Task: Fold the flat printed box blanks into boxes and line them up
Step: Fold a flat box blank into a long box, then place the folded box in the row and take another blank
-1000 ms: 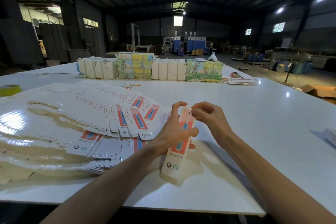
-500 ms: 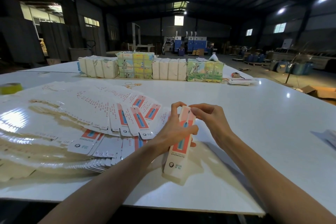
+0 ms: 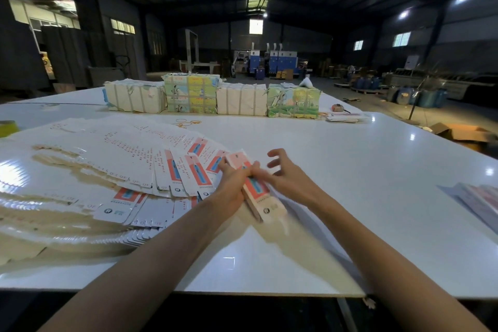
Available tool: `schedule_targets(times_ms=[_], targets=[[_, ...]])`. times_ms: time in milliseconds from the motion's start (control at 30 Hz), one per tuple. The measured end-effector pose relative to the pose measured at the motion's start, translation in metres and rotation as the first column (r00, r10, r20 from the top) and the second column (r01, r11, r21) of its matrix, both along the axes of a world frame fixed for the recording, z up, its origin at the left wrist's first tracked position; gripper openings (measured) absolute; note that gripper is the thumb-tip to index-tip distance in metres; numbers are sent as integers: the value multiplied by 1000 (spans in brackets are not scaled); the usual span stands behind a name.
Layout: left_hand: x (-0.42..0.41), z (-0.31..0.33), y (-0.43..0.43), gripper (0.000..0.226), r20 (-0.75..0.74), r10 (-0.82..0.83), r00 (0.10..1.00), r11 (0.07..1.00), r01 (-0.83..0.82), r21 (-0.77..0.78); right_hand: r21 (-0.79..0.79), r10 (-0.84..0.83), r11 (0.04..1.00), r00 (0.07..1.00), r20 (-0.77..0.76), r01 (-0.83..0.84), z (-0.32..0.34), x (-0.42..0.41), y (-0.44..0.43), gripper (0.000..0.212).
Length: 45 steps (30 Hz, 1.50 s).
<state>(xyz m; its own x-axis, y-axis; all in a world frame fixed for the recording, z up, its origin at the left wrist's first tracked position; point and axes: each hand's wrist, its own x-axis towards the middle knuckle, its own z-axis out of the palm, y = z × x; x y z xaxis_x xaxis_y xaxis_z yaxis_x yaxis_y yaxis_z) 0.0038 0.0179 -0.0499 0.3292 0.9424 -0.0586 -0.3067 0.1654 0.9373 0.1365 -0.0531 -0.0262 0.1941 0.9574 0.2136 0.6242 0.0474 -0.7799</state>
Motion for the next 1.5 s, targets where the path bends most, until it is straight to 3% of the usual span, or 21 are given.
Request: schedule_targets(times_ms=[67, 100, 133, 200, 233, 300, 367, 400, 433, 500, 533, 600, 700, 800, 967, 1067, 1200, 1267, 1367, 1500], targets=[[1, 5, -3, 66, 295, 40, 955, 977, 25, -213, -138, 135, 984, 974, 181, -110, 1, -11, -8, 87], [2, 7, -6, 57, 417, 56, 907, 953, 76, -293, -141, 139, 985, 944, 301, -101, -2, -16, -12, 86], [1, 11, -9, 48, 433, 52, 900, 954, 83, -288, -100, 100, 993, 912, 398, -65, -6, -20, -16, 78], [-3, 14, -9, 41, 218, -73, 973, 991, 95, -92, 28, -37, 999, 870, 491, 27, -13, -19, -24, 67], [-5, 13, -6, 48, 27, -108, 994, 994, 107, 35, 81, -108, 994, 847, 520, 76, -14, -13, -28, 67], [-10, 6, 6, 57, -423, 7, 906, 927, 153, 343, 127, -201, 979, 804, 559, 157, -13, 8, -37, 74], [-17, -7, 20, 53, -676, 411, 612, 715, 244, 655, 105, -246, 968, 773, 585, 228, -13, 37, -51, 78], [-22, -15, 27, 50, -694, 587, 417, 618, 324, 717, 90, -269, 959, 762, 589, 269, -13, 52, -60, 77], [-26, -23, 37, 49, -697, 684, 218, 598, 379, 706, 78, -296, 947, 750, 591, 312, -14, 68, -70, 74], [-33, -32, 52, 57, -769, 631, -104, 752, 326, 573, 63, -361, 911, 712, 602, 408, -17, 97, -94, 65], [-34, -33, 56, 64, -815, 546, -194, 827, 281, 487, 59, -393, 887, 683, 616, 458, -20, 111, -106, 62], [-34, -34, 61, 68, -844, 462, -271, 880, 260, 398, 68, -453, 828, 591, 668, 557, -25, 136, -133, 61], [-30, -37, 62, 52, -805, 566, -178, 808, 313, 499, 126, -538, 728, 448, 714, 674, -31, 168, -168, 57], [-28, -34, 62, 62, -840, 540, -59, 815, 287, 504, 138, -569, 643, 349, 745, 753, -33, 195, -193, 54], [-36, -26, 65, 67, -890, 452, -54, 868, 259, 425, 159, -552, 524, 191, 811, 837, -34, 226, -216, 46], [-44, -17, 54, 62, -853, 515, -88, 818, 347, 458, 159, -528, 466, 128, 840, 871, -32, 238, -226, 42], [-44, -8, 39, 69, -844, 534, -44, 802, 342, 490, 171, -537, 428, 97, 838, 888, -25, 236, -224, 42], [-42, -6, 37, 86, -840, 541, 38, 793, 310, 525, 201, -574, 475, 129, 808, 857, -17, 222, -208, 42], [-40, -1, 40, 103, -834, 462, 300, 813, 232, 534, 228, -596, 627, 270, 756, 745, -4, 187, -165, 40], [-35, 3, 40, 55, -743, 285, 605, 872, 159, 464, 272, -510, 826, 452, 732, 493, 7, 124, -93, 37]])
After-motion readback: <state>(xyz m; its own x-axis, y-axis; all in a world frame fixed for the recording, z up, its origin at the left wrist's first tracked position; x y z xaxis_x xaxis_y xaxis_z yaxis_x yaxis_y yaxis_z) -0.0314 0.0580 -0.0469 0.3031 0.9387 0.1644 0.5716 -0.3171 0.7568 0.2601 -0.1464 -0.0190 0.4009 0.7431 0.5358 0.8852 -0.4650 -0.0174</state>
